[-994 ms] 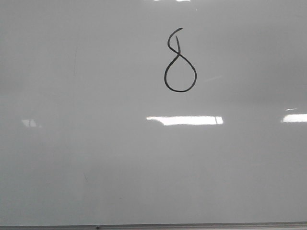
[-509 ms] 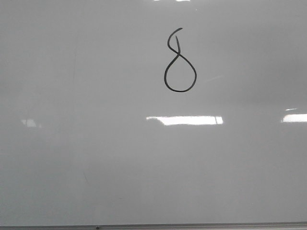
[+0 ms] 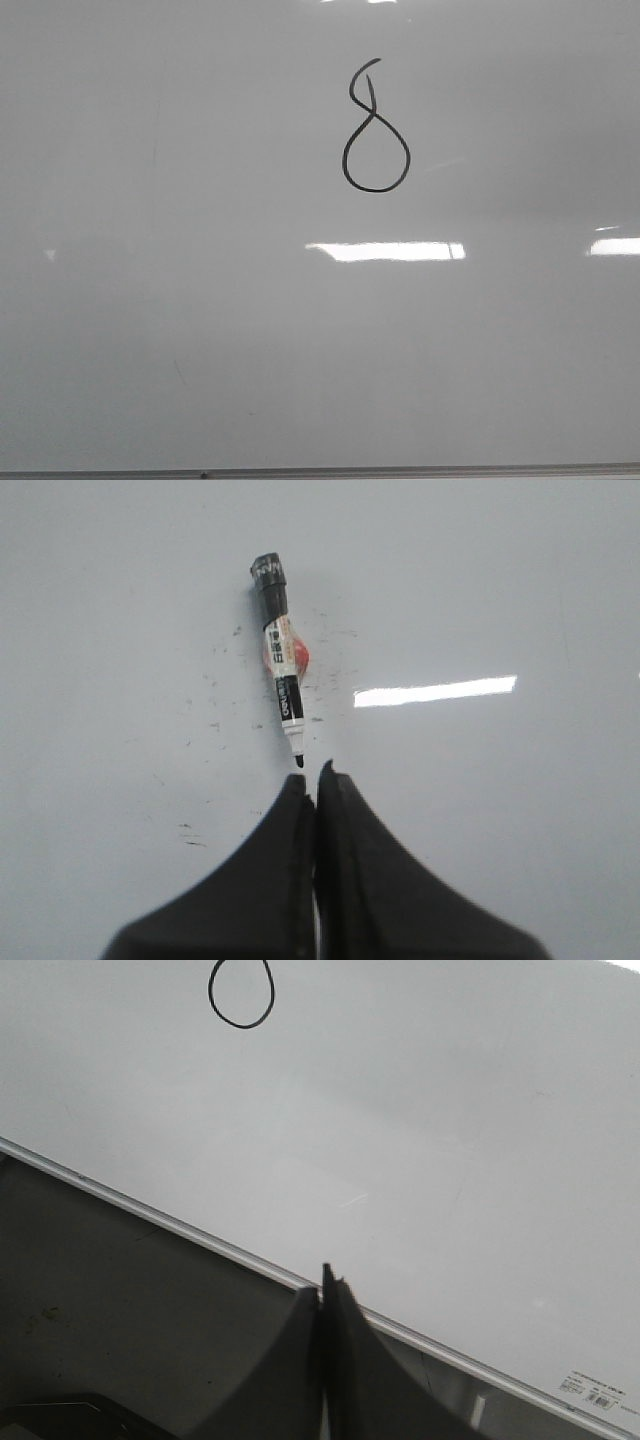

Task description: Write number 8 on whiteboard

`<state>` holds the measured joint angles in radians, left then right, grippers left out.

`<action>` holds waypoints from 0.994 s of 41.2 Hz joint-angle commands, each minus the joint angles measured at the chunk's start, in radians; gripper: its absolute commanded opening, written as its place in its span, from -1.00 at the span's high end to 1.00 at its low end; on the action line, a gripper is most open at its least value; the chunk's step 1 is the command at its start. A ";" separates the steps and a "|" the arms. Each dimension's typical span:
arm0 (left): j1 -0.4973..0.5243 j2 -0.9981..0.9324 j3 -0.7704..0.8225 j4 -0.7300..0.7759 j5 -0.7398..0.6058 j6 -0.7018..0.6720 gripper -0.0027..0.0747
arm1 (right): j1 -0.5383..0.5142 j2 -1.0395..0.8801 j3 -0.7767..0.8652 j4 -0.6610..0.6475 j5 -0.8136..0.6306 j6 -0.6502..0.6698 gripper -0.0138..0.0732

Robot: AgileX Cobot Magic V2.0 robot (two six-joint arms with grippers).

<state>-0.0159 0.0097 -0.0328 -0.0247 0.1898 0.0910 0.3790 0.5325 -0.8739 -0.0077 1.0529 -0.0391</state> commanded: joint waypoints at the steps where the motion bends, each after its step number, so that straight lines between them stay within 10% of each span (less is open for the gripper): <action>1: 0.019 -0.033 0.049 -0.056 -0.167 0.000 0.99 | -0.007 0.004 -0.024 -0.016 -0.061 0.001 0.84; 41: 0.020 -0.029 0.053 -0.057 -0.256 -0.008 0.98 | -0.007 0.004 -0.024 -0.016 -0.060 0.001 0.84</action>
<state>0.0073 -0.0063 0.0074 -0.0762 0.0211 0.0910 0.3790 0.5319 -0.8739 -0.0077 1.0547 -0.0391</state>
